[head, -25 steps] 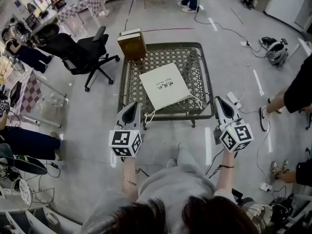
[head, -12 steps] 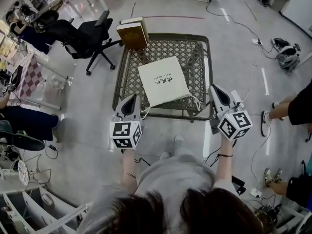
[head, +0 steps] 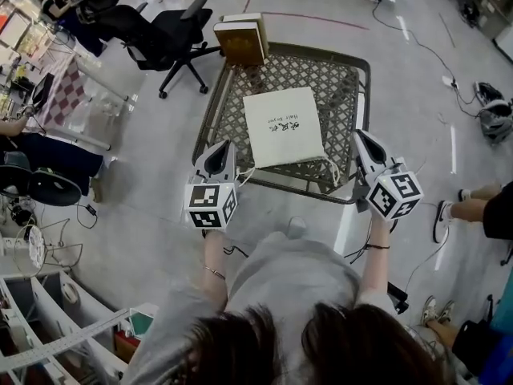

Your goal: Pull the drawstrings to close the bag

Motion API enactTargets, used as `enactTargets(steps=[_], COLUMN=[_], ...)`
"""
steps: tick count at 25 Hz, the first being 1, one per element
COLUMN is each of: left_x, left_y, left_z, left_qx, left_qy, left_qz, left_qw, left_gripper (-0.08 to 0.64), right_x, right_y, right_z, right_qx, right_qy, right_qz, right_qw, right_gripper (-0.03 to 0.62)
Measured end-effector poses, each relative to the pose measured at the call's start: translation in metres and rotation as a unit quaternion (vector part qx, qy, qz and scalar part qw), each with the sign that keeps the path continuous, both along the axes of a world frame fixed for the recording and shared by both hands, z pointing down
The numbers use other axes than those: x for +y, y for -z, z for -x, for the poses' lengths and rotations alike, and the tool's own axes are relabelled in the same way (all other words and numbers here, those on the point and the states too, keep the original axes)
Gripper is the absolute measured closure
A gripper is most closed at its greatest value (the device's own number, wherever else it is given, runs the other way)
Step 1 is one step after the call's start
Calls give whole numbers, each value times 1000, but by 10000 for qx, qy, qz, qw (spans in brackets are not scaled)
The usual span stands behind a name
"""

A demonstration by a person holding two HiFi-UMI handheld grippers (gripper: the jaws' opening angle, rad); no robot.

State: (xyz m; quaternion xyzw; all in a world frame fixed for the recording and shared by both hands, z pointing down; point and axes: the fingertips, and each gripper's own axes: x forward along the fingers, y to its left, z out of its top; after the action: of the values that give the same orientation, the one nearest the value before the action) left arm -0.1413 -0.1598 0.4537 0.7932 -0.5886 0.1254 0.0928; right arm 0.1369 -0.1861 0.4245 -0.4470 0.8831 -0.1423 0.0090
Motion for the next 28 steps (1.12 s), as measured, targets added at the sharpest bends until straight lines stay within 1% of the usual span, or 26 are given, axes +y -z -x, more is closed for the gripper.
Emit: enactTargets(steps=[4,8,10,14,17,21,23,25,28], left_x=[-3,-11,-15,-22,-25,-28,-29,-29,-27], left_y=[-17,-28,-36,-60,-76,-99,-110,-120,-137], left_z=[4,5,7,7,3,1,-3,-6,-5], left_qx=[22,304,393,312,416,406,543,663,602], left_qy=[-22,-114,-150,-264,-404,-470,-620,-764,-882], left_qz=[277,274,374,711,917,1173,1320,1456,1669], left_qw=[9996,9991,9984,9966,9941,9911,9878,9842,9802], left_gripper=[535,535,535,535,535,534,534,534,534], right_x=[-11,-26,-32,-42,-47,-50,-50,-49,-45], right_y=[-20,-45,-57,-79,-94,-117,-130,-143,-159], right_z=[5,9,11,14,21,25,25,24,24], right_qx=[91,149,189,372,451,539,686,929,1049], right_qy=[95,128,140,133,244,290,302,302,304], right_qz=[236,529,671,867,1006,1187,1295,1375,1503], right_qw=[9996,9984,9975,9955,9936,9910,9887,9857,9826], right_gripper=[571,571,571,571,571,571,571,569,569])
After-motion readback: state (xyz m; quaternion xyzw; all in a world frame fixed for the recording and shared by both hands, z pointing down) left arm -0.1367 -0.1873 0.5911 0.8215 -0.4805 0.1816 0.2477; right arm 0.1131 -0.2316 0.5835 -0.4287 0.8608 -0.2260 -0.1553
